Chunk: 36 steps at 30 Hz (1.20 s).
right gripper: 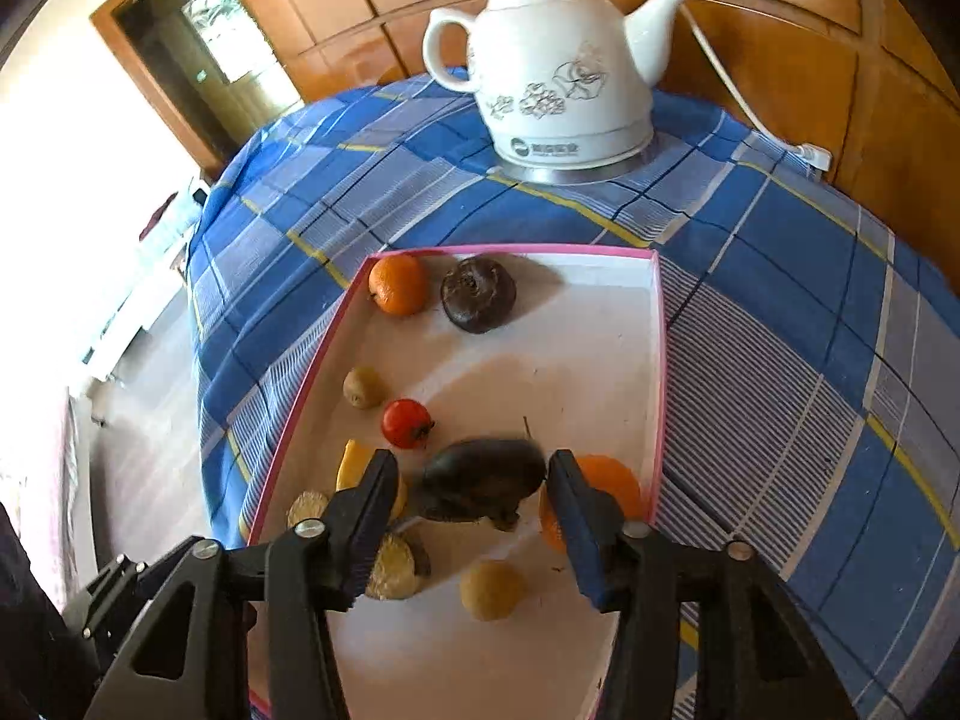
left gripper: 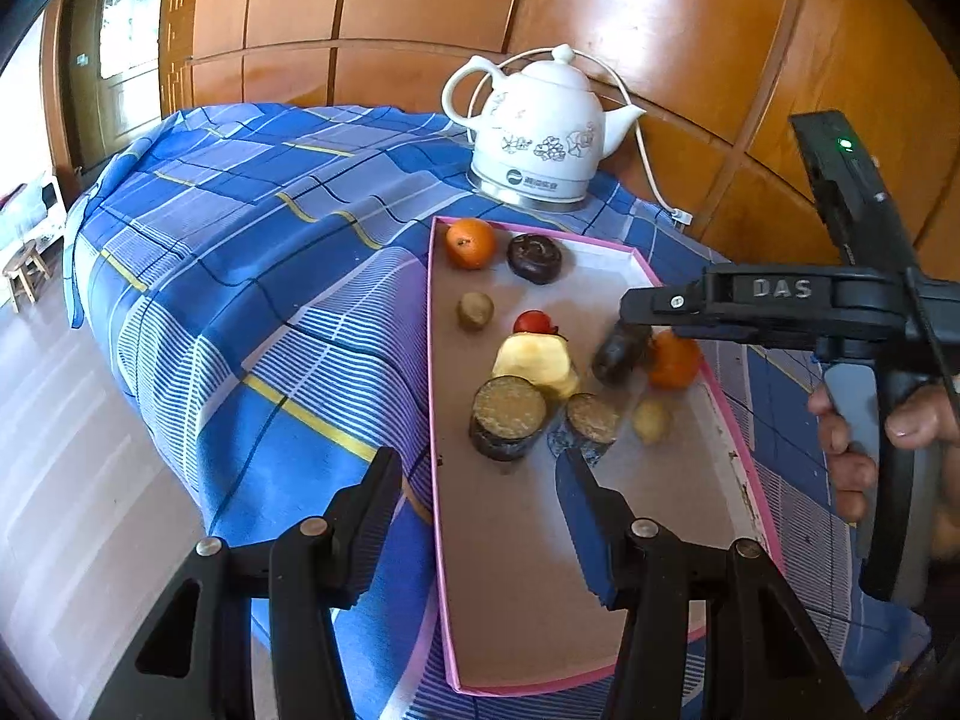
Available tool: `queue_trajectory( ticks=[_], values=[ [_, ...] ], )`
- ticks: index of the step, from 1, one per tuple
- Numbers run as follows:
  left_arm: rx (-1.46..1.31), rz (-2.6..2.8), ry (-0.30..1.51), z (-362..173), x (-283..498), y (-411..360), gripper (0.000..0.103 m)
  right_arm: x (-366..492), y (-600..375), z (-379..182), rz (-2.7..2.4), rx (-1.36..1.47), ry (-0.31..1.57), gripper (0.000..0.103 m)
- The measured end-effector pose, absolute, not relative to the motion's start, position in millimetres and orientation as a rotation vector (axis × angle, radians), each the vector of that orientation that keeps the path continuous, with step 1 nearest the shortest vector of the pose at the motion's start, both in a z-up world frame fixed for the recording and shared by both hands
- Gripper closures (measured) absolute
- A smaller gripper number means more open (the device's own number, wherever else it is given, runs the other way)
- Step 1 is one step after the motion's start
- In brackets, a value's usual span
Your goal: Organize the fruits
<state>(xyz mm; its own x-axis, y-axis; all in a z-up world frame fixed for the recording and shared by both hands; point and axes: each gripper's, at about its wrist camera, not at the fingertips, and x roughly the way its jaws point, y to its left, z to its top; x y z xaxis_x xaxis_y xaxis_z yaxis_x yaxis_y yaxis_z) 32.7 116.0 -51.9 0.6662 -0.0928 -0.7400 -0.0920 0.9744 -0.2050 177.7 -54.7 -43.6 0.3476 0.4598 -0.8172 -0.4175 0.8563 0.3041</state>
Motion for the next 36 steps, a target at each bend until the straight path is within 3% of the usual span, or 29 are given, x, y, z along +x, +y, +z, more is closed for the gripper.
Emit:
queue_trajectory(
  ticks=[16, 30, 36],
  values=[
    [-0.203, -0.008, 0.825, -45, 29, 103, 0.048, 137, -83, -43, 0.504, 0.051, 1.031, 0.045],
    [-0.174, 0.0, 0.782, -35, 18, 92, 0.039, 84, -93, -42, 0.452, 0.003, 0.973, 0.045],
    [-0.162, 0.013, 0.753, -30, 10, 87, 0.028, 62, -103, -38, 0.395, -0.014, 0.923, 0.045]
  ],
)
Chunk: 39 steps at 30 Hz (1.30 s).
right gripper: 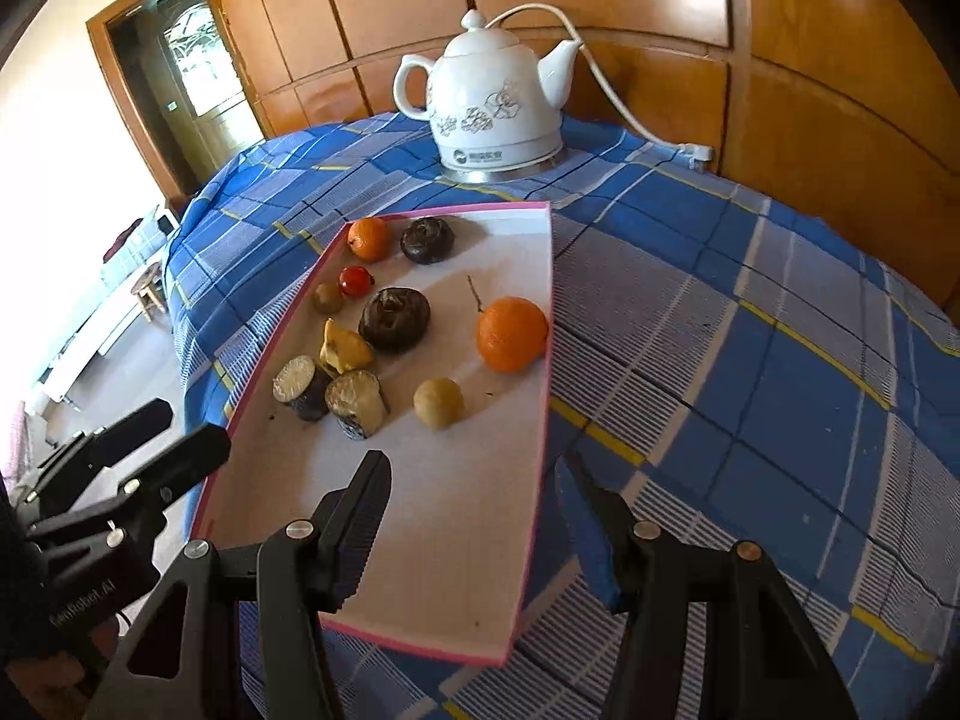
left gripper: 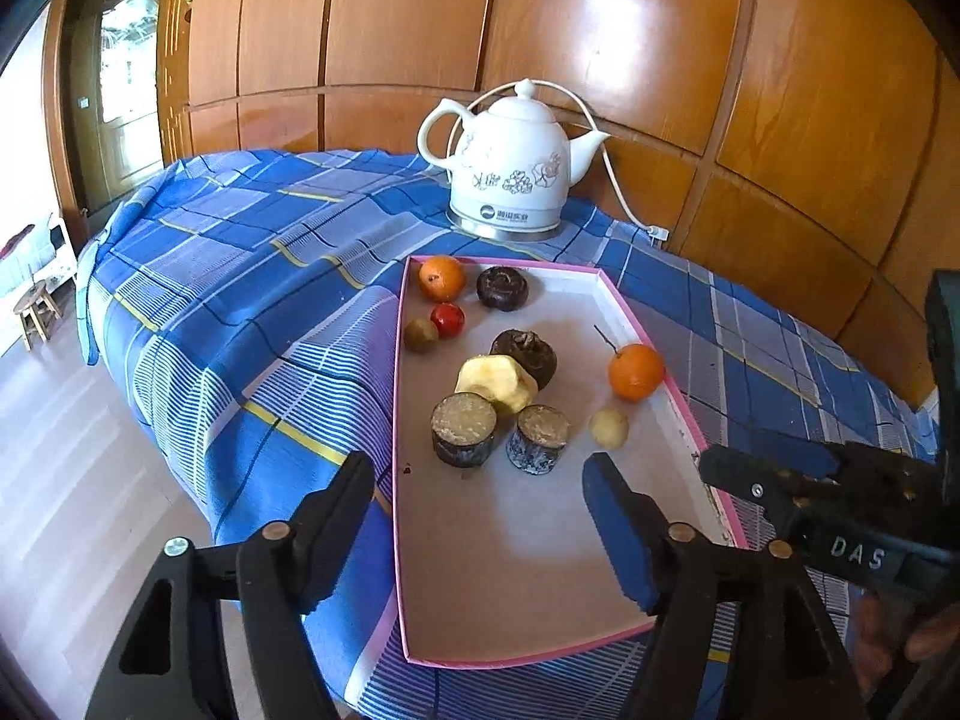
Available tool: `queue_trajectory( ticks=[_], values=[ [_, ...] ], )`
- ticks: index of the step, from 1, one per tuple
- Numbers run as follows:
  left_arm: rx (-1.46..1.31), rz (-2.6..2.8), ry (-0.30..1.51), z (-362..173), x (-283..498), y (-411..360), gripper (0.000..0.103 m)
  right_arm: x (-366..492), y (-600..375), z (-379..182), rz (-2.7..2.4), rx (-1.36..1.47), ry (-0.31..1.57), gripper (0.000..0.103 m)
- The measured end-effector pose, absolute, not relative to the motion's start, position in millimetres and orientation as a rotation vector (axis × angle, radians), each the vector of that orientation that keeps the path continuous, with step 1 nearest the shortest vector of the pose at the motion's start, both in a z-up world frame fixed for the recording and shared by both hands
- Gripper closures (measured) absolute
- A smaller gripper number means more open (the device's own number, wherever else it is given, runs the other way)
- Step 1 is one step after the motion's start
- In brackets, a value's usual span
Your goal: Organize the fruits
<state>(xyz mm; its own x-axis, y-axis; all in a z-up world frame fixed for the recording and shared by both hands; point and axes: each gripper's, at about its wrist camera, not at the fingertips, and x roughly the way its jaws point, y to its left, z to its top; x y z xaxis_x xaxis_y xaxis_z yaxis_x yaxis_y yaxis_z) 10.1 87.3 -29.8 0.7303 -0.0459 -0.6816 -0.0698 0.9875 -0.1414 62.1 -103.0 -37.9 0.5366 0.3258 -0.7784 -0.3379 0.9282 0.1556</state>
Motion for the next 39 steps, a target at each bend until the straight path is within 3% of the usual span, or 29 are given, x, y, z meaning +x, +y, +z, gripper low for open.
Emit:
queue_trajectory(
  ticks=[5, 8, 39],
  values=[
    [-0.151, 0.038, 0.71, -24, -1, 82, 0.007, 40, -109, -30, 0.312, -0.059, 0.848, 0.045],
    [-0.142, 0.043, 0.675, -19, -8, 77, 0.0, 30, -111, -27, 0.272, -0.075, 0.813, 0.045],
    [-0.1, 0.14, 0.626, -13, -17, 71, 0.0, 17, -112, -22, 0.221, -0.088, 0.768, 0.045]
  ],
)
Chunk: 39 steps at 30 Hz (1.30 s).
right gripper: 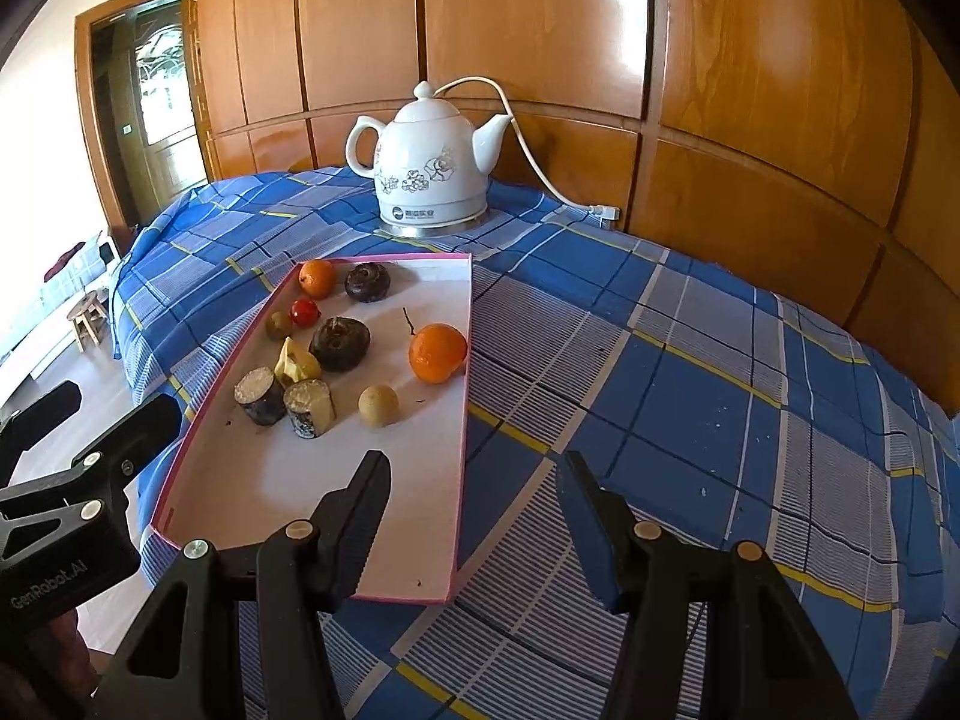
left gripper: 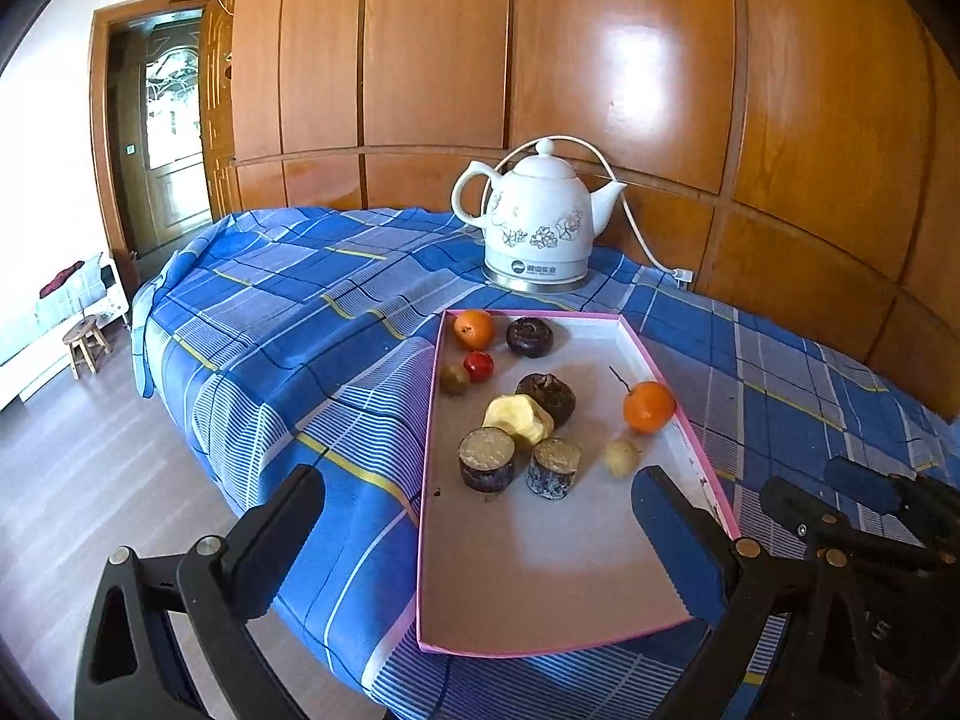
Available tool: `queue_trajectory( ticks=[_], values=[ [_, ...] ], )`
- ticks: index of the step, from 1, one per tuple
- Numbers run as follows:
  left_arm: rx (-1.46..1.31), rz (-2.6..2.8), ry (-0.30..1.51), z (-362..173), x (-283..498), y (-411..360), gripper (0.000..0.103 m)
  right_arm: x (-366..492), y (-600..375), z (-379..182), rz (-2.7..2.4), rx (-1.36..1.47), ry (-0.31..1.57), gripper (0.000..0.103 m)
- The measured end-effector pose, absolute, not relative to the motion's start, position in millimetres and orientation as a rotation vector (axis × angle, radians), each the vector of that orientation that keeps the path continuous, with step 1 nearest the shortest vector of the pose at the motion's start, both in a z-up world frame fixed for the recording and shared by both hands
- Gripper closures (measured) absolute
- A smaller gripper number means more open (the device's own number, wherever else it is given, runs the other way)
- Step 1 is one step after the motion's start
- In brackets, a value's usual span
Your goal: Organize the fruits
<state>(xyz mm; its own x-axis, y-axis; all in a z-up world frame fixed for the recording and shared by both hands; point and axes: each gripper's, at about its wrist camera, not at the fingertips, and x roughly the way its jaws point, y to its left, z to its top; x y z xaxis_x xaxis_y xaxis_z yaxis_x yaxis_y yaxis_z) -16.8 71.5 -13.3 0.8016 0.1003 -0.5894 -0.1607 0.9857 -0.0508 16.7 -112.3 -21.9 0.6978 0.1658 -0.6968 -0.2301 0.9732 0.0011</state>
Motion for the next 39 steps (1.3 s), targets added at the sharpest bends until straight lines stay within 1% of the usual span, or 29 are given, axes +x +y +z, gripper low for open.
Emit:
queue_trajectory(
  ticks=[39],
  values=[
    [-0.107, 0.142, 0.626, -10.4, -17.0, 73.7, 0.0, 15.5, -106.2, -20.8, 0.241, -0.106, 0.765, 0.045]
  ],
)
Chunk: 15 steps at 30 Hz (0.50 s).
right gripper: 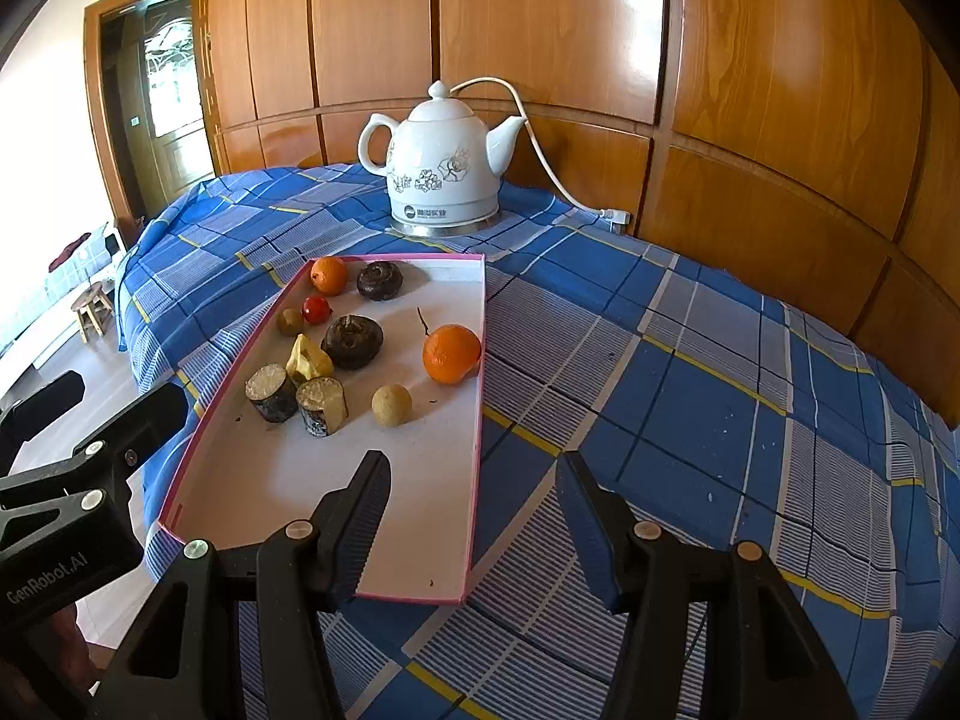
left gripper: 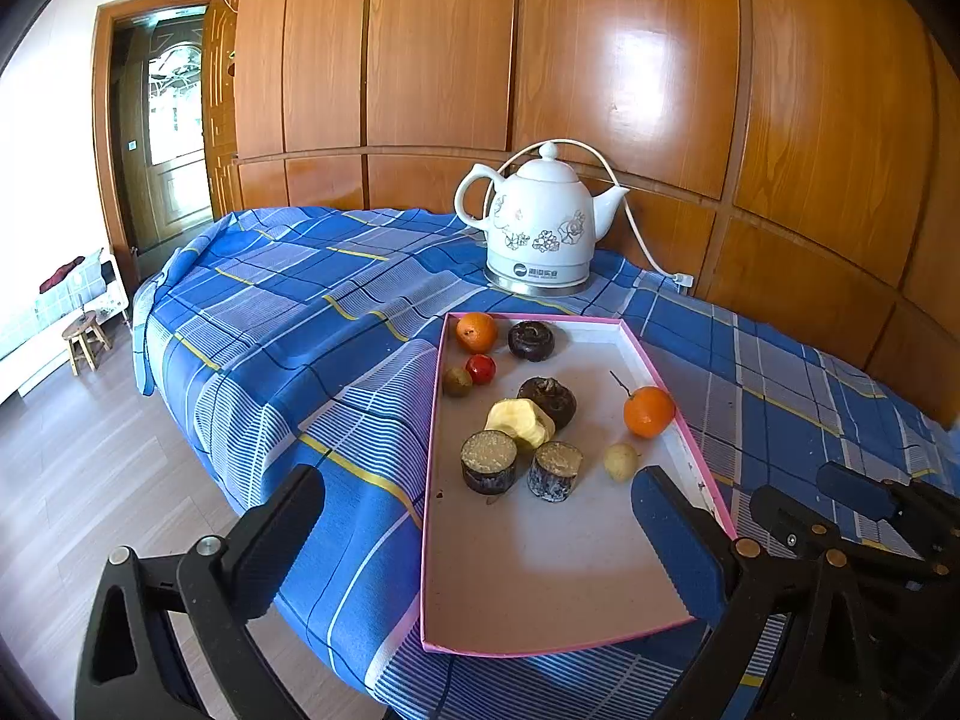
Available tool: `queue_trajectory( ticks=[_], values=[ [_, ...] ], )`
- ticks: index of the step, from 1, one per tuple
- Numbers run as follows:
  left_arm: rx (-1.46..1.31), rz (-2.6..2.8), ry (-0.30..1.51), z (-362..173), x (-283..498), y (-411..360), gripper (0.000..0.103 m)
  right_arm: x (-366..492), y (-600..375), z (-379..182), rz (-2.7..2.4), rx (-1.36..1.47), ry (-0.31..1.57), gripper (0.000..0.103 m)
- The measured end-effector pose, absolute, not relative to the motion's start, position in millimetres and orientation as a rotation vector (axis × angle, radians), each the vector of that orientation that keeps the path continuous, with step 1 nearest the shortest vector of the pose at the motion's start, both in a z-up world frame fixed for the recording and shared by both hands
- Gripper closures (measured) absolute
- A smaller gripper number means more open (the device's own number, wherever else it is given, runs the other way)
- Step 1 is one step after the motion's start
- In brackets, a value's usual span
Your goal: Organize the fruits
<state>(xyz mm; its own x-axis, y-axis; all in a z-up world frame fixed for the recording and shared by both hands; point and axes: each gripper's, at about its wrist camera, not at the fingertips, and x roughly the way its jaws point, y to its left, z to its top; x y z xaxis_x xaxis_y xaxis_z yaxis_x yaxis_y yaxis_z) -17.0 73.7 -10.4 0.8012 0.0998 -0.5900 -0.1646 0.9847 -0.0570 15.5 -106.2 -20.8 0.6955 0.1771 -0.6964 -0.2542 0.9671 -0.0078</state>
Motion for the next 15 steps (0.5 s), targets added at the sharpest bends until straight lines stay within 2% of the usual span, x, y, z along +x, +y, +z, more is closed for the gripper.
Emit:
queue_trajectory(
  ticks=[15],
  values=[
    [-0.1, 0.109, 0.628, -9, -17, 70, 0.0, 19, -119, -17, 0.245, -0.088, 0.766, 0.045]
  ],
)
